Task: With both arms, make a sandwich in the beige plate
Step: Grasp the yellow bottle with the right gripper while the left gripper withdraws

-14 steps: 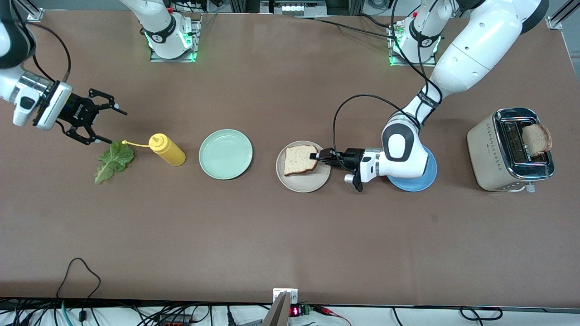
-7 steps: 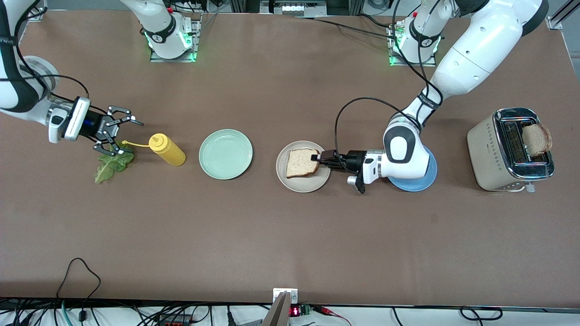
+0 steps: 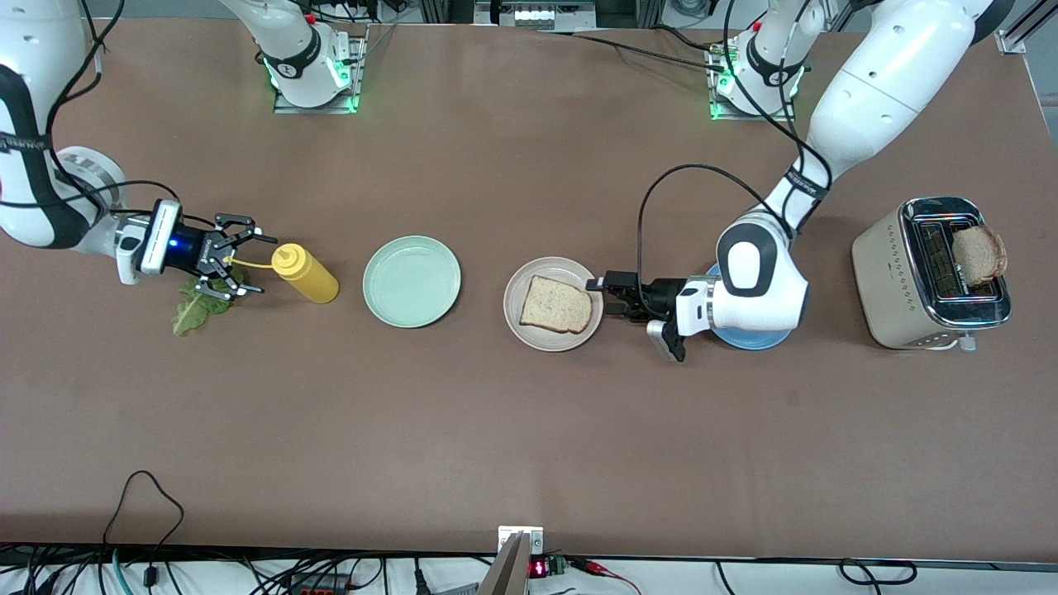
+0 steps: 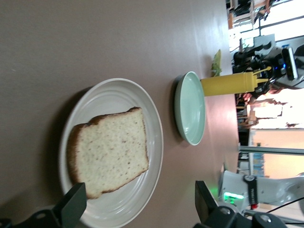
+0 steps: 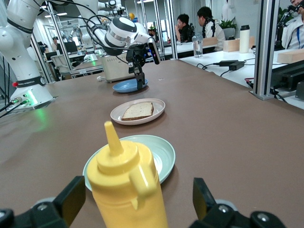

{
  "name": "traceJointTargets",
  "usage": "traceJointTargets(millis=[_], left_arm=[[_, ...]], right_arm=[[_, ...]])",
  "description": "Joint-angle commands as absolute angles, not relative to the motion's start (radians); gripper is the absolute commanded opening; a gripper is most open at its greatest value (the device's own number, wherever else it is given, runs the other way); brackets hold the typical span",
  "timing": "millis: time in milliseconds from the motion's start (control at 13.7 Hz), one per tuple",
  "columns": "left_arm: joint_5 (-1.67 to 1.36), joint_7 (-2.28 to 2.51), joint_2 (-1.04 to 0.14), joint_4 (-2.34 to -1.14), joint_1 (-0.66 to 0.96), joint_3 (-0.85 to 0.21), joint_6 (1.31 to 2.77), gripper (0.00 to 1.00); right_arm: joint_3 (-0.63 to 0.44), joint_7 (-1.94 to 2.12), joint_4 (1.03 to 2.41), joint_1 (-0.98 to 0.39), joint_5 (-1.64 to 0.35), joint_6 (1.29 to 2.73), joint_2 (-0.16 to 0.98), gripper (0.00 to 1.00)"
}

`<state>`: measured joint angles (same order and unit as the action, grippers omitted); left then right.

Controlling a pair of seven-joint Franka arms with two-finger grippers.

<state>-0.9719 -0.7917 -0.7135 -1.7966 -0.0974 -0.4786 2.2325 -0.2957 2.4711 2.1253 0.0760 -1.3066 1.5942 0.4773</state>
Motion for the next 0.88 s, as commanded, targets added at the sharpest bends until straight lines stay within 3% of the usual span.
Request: traceJointTargets(millis=[0,511,804], left_arm=[[-0.85,-0.729,-0.64,-1.829,-0.106,-0.466,2.215,1.0],[-0.367,-0.503,-0.546,-1.815,-0.112,-0.436,2.068,1.0],[-0.099,-0.408,-0.509,-1.769,-0.112,-0.411,1.938,1.0]], right_arm=[[-0.288,2.549,2.071,0.092,-1.365,1.513,0.583,1.0],[-0.278,2.64,2.057,0.084,-1.436,1.422,0.718,1.0],[-0.244,2.655,2.051,0.075,-1.465,1.424,0.727,1.0]])
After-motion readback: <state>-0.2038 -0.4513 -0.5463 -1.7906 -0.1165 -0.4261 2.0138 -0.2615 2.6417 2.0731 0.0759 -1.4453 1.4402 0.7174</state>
